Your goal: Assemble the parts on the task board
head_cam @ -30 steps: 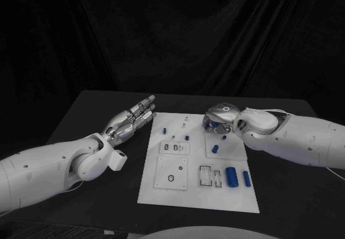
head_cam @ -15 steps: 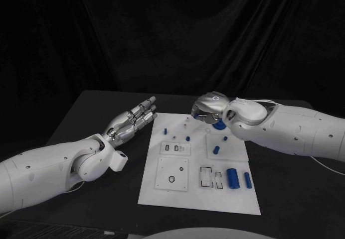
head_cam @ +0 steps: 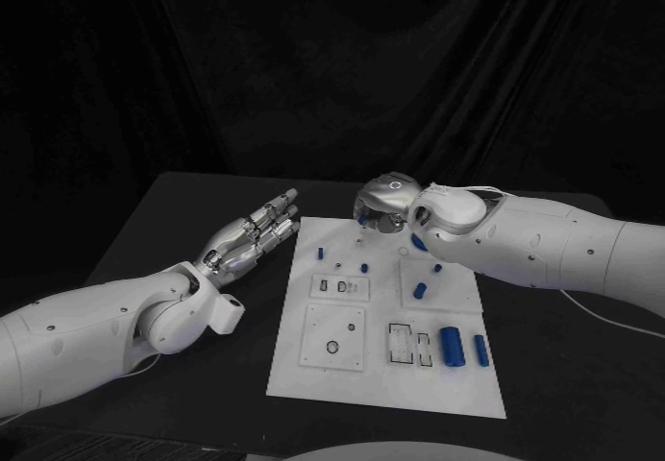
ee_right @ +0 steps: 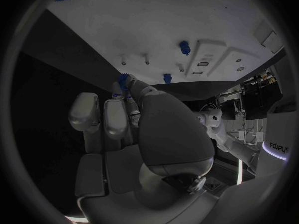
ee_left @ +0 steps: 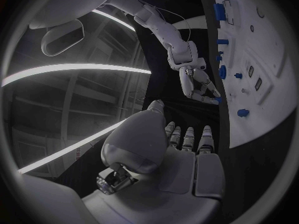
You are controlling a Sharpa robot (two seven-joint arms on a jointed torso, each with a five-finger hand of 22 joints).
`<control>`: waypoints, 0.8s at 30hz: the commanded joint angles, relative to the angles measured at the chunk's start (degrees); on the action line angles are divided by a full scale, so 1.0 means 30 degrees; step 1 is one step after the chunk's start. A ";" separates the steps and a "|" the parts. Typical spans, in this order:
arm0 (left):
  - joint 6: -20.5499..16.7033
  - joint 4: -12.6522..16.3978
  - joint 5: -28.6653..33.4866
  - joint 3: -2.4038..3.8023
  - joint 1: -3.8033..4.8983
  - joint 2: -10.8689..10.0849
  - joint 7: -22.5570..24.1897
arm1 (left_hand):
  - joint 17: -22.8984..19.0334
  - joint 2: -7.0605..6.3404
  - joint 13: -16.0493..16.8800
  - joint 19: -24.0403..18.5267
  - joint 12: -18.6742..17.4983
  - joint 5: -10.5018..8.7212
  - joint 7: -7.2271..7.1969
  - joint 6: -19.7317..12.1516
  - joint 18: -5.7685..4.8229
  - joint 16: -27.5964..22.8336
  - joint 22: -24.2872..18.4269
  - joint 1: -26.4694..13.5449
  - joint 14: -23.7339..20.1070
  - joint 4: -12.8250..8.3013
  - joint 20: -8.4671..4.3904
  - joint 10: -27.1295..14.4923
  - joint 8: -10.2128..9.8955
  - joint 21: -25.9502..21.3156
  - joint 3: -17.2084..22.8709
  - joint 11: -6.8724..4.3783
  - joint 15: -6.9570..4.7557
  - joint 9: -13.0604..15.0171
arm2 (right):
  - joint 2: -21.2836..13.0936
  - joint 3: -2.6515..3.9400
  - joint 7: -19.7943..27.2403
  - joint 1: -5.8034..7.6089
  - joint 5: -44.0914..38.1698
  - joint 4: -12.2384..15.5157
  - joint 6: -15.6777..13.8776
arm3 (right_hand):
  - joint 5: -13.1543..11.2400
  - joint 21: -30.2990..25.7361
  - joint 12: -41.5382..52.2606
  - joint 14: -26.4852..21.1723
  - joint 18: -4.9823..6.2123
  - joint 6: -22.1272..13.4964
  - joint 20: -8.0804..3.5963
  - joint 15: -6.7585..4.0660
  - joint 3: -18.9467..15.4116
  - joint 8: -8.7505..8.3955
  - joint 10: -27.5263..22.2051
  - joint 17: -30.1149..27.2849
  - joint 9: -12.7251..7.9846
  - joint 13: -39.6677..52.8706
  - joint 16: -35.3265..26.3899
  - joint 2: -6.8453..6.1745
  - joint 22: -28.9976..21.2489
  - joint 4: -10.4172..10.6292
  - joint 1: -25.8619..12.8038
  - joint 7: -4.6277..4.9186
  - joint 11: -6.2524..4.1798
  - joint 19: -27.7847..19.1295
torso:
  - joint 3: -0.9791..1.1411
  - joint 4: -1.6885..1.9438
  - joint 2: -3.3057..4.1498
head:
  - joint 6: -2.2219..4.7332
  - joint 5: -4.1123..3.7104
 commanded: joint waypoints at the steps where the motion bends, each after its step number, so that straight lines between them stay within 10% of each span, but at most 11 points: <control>1: 0.0084 0.0015 -0.0011 0.0016 -0.0017 0.0027 0.1174 | -0.0019 -0.0016 -0.0032 -0.0021 -0.0065 0.0098 -0.0013 -0.0060 0.0278 -0.0069 -0.0028 0.0199 -0.0007 0.0017 0.0017 0.0011 -0.0052 -0.0064 0.0090 0.0120 -0.0100 -0.0017 | 0.0044 0.0015 0.0027 -0.0055 -0.0167 -0.0218 0.0445 | -0.0063 0.0033 0.0029 -0.0090 -0.0239 -0.0209 -0.0131 -0.0066 0.0038 -0.0145 0.0356 -0.0086 -0.0030 -0.0002 -0.0133 -0.0142 0.0014 0.0141 -0.0137 -0.0012 -0.0526 -0.0004 | 0.0005 0.0105 0.0052 | 0.0009 -0.0088; 24: 0.0244 -0.0052 -0.0011 0.0016 -0.0019 0.0120 0.1054 | -0.0019 -0.0002 -0.0032 -0.0021 -0.0065 0.0124 0.0012 0.0005 0.0279 -0.0069 -0.0028 0.0208 -0.0007 0.0020 0.0019 0.0011 -0.0038 -0.0064 0.0111 0.0126 -0.0064 -0.0004 | 0.0306 0.0023 -0.0118 -0.0403 -0.0167 -0.0984 0.0855 | -0.0070 -0.0077 0.0026 -0.0239 -0.0240 -0.0512 -0.0110 -0.0026 0.0042 -0.0417 -0.0093 -0.0313 -0.0091 -0.0002 -0.0307 -0.0279 0.0030 0.0312 -0.0239 -0.0003 -0.0474 -0.0114 | -0.0012 0.0173 0.0018 | -0.0041 -0.0161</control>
